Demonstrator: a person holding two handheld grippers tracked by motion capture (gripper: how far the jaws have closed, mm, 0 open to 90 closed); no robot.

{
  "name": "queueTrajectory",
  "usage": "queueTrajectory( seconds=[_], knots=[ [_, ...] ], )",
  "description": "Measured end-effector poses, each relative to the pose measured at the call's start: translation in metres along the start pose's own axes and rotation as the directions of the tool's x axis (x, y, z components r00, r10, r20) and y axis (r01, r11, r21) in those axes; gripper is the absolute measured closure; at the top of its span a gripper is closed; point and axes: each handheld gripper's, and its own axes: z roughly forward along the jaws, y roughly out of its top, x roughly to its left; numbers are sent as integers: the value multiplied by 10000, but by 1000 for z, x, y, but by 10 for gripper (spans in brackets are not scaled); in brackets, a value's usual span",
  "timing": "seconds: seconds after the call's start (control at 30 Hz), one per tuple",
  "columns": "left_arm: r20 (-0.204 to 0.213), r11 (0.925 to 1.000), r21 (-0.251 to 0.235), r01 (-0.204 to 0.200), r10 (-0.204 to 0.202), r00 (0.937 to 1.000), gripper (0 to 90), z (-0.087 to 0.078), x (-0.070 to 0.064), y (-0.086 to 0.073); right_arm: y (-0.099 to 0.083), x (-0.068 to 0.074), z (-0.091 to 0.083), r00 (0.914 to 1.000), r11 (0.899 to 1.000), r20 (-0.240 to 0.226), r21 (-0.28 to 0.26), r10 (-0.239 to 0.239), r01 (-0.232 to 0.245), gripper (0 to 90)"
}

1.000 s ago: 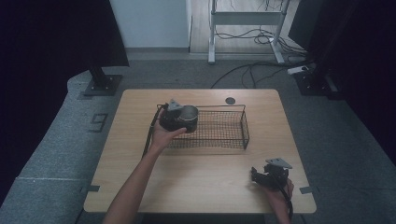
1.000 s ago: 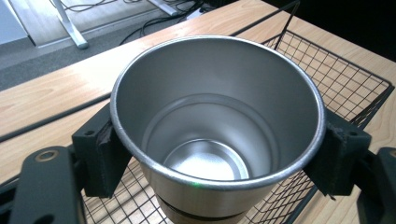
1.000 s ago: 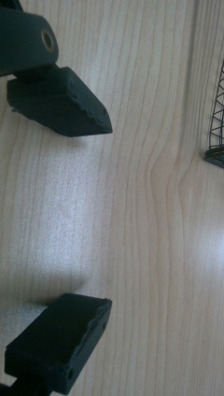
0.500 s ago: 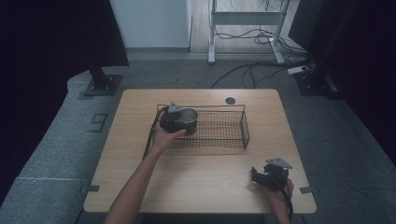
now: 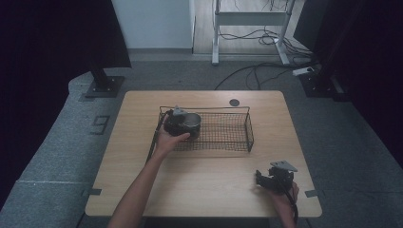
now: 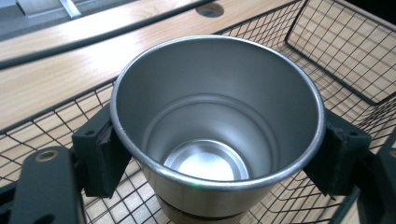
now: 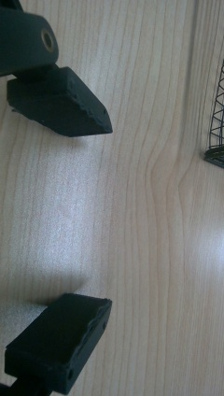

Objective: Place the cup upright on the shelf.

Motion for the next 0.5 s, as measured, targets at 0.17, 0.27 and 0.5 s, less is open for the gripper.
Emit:
queueTrajectory(
  seconds=[0.17,0.27,0.5],
  knots=[
    [88,9997,152,197,-199,9998,190,4,1,-2,0,0,0,10000,10000,-1,1,2,-2,133],
    [75,9995,256,168,-170,9998,190,7,0,-3,0,0,0,10000,10000,1,2,2,-2,133],
    [55,9982,555,231,-235,9997,189,13,0,-4,0,0,0,10000,10000,-1,-1,3,-3,133]
  ],
)
